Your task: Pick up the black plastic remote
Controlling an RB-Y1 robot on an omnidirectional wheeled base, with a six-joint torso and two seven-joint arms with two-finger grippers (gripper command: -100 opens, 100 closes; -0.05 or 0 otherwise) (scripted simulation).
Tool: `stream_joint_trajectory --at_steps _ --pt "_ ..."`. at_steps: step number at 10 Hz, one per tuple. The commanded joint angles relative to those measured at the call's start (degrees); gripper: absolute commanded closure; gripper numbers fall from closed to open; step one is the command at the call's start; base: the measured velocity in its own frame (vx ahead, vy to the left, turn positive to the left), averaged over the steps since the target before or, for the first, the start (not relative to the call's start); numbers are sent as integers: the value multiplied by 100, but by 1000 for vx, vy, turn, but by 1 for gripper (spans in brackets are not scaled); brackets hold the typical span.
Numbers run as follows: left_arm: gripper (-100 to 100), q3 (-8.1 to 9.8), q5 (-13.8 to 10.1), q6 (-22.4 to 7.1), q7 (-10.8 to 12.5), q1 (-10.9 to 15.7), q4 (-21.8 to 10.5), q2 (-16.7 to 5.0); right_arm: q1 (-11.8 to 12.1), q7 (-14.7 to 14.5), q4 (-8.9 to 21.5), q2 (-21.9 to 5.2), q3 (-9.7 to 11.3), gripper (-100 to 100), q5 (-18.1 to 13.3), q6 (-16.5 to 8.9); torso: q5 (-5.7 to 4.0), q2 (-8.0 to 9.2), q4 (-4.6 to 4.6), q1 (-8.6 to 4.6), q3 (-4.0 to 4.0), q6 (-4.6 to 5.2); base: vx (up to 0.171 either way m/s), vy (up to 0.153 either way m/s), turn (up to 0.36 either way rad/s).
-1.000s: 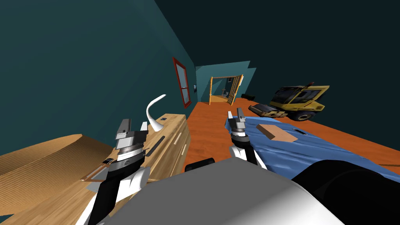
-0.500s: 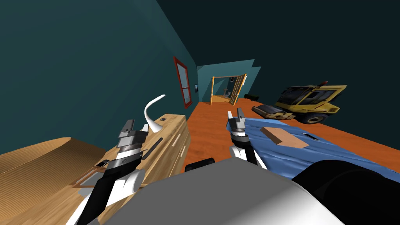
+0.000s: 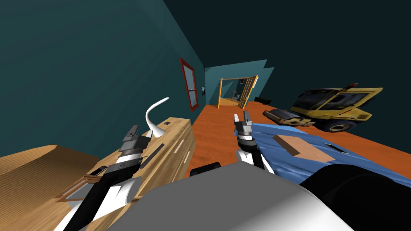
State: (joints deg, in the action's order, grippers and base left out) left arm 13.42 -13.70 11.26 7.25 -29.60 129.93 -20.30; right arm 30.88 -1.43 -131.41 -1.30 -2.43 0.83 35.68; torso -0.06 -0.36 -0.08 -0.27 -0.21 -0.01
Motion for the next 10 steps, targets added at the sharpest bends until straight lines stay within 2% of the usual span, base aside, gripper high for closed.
stream_joint_trajectory --at_steps 1,2,3,4,5,6,7,8,9,10 --pt "-100 73 -91 -286 93 -12 20 -97 0 0 0 0 0 0 0 0 0 0 0 0 0 0 67 -73 62" --pt "-100 73 -91 -342 93 -12 20 -97 -1 0 0 0 0 0 0 0 0 6 1 4 3 2 23 -30 -1" --pt "-100 194 -269 -571 253 -56 -22 -301 -1 0 0 -1 0 0 0 0 3 19 4 17 10 2 67 -53 101" --pt "-100 194 -269 -694 253 -56 -22 -301 0 0 0 0 0 0 0 0 3 10 3 13 6 0 64 -67 61" --pt "-100 315 -452 -896 415 -98 -67 -507 -1 0 0 0 0 0 0 0 2 11 2 9 5 2 78 -74 107" --pt "-100 315 -452 -1055 415 -98 -67 -507 0 0 0 0 0 0 0 0 1 5 1 5 3 0 73 -77 71" --pt "-100 432 -641 -1238 579 -140 -116 -716 -1 0 0 0 0 0 0 0 0 6 1 4 3 2 68 -108 99" --pt "-100 432 -641 -1416 579 -140 -116 -716 0 0 0 0 0 0 0 0 -1 7 1 -5 3 1 70 -87 62" --pt "-100 545 -835 -1589 742 -181 -169 -926 -1 0 0 0 0 0 0 0 -1 6 1 0 3 2 94 -75 90" --pt "-100 545 -835 -1762 742 -181 -169 -926 0 0 0 0 0 0 0 0 0 -1 0 4 -1 1 82 -68 64"
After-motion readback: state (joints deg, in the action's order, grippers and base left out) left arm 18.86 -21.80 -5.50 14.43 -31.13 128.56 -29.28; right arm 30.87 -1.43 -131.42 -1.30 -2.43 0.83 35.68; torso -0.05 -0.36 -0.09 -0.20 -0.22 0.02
